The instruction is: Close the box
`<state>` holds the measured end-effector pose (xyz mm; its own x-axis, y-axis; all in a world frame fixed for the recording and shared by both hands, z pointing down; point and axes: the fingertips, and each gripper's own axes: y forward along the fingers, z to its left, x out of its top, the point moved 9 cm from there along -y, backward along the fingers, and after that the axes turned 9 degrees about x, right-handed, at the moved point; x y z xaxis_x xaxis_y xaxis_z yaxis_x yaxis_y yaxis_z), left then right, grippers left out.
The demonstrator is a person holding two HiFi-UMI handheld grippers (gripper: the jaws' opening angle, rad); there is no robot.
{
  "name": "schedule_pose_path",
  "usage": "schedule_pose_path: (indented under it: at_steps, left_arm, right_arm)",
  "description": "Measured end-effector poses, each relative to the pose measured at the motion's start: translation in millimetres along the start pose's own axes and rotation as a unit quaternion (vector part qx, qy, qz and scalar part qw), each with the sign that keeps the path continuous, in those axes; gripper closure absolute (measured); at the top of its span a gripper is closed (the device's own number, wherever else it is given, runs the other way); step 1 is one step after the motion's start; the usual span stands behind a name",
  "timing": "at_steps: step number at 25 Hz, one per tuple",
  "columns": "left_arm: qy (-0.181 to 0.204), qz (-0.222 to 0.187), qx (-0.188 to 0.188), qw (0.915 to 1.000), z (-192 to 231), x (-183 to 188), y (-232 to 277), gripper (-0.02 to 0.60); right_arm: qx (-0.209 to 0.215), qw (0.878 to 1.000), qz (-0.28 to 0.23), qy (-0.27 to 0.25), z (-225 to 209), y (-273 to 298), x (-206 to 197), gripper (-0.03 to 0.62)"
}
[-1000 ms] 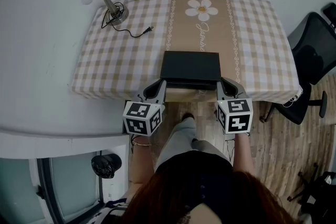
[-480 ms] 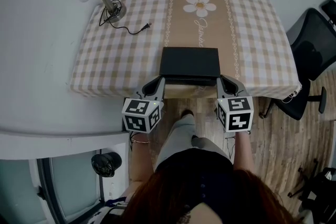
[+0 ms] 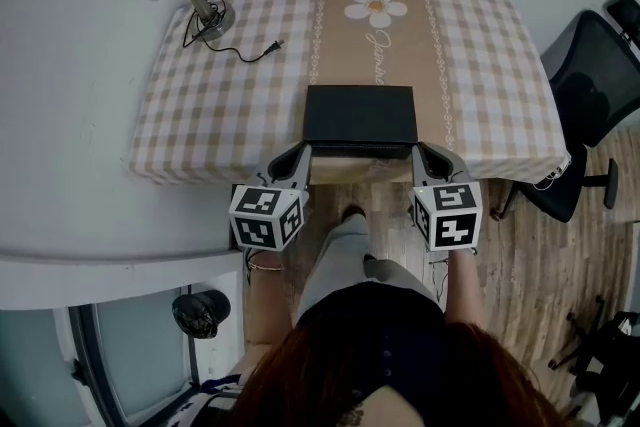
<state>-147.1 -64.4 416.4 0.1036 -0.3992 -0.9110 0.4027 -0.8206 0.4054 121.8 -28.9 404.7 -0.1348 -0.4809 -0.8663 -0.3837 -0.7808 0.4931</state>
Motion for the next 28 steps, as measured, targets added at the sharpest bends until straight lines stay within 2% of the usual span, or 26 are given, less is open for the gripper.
schedule_pose_path:
  at_steps: [18,28]
  left_arm:
    - [-0.001,0.008,-0.004,1.0000,4,-9,-4,0.552]
    - [0.009,-0.008,-0.001,0.9999,-8,-8,-22,0.552]
  right_arm:
    - [-0.011,1.000,-0.004,0.010,5,1,-8,0.576]
    - [-0.004,1.000,-0.018,0.007,12,-11,-12,0.576]
